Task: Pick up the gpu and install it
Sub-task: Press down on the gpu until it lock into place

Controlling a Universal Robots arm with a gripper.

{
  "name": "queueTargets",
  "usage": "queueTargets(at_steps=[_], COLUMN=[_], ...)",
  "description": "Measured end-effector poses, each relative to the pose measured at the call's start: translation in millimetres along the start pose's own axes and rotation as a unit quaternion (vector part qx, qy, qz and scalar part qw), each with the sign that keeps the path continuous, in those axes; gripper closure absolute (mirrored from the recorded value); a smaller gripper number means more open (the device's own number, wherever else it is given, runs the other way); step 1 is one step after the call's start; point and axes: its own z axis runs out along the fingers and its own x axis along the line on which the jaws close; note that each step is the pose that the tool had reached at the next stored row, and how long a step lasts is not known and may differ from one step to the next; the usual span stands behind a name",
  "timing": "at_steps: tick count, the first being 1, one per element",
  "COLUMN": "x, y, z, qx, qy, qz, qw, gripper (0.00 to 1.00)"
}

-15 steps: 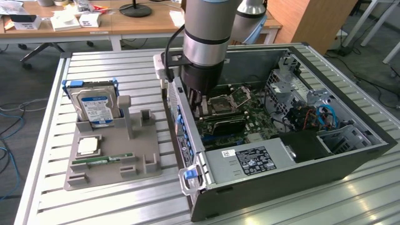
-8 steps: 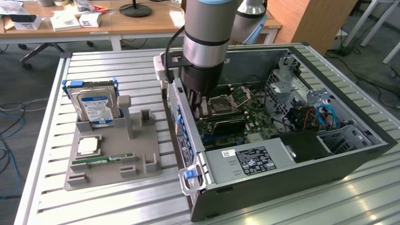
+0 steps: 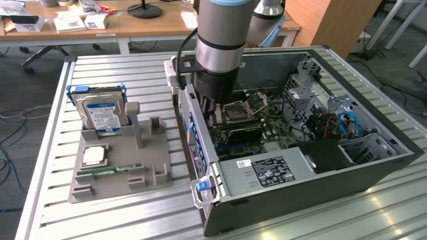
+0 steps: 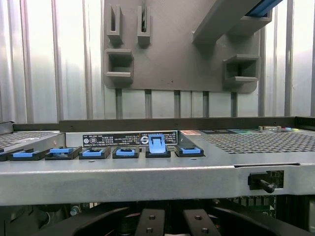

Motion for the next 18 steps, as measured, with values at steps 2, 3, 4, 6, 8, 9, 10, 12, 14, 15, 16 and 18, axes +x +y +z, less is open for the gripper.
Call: queueTargets(at_steps=[2, 3, 4, 6, 8, 9, 10, 12, 14, 15, 16, 18], x=[0.0, -0.1, 0.0, -0.1, -0.2, -0.2, -0.2, -0.3, -0.4, -0.6, -0.6, -0.8], y=[-0.3, -0.5, -0.7, -1.2, -2.5, -3.3, -4.4, -7.2, -9.8, -12.8, -14.4, -17.6], z=[-0.1, -0.1, -0.1, 0.0, -0.1, -0.1, -0.1, -0.1, -0.1, -0.1, -0.1, -0.1], qx=[0.0, 0.0, 0.0001, 0.0001, 0.0001, 0.0, 0.0, 0.0, 0.0, 0.0, 0.0, -0.0001], qy=[0.0001, 0.0001, 0.0001, 0.0, 0.0001, 0.0001, 0.0001, 0.0001, 0.0001, 0.0001, 0.0001, 0.0001], qz=[0.0, 0.0, 0.0, 0.0, 0.0, 0.0, 0.0, 0.0, 0.0, 0.0, 0.0, 0.0], qw=[1.0, 1.0, 1.0, 1.0, 1.0, 1.0, 1.0, 1.0, 1.0, 1.0, 1.0, 1.0], gripper=[0.89, 0.89, 0.89, 0.89, 0.89, 0.89, 0.89, 0.89, 0.89, 0.89, 0.89, 0.89])
